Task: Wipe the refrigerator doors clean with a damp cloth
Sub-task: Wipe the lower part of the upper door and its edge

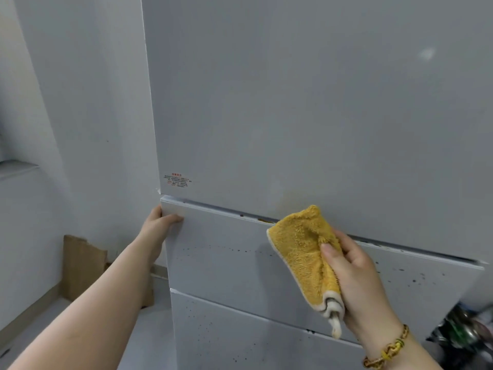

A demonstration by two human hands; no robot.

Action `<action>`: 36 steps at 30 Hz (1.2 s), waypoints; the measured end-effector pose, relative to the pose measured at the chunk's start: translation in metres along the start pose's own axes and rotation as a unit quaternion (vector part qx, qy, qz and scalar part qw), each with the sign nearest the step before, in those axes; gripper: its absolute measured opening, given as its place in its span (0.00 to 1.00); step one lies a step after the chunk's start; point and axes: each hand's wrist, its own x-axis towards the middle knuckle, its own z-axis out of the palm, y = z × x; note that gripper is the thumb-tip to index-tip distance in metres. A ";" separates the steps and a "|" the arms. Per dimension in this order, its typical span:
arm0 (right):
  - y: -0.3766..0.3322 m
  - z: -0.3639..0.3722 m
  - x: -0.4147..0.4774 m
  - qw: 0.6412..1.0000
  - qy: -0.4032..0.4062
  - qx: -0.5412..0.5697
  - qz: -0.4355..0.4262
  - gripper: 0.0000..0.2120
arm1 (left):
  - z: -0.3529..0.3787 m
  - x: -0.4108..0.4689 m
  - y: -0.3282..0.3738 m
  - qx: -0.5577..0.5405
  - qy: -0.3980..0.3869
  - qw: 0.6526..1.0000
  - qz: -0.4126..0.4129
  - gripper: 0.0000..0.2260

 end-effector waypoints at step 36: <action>0.005 0.121 -0.093 0.700 -0.272 -0.545 -0.374 0.24 | -0.057 -0.200 -0.021 -0.074 0.178 0.980 0.053 0.08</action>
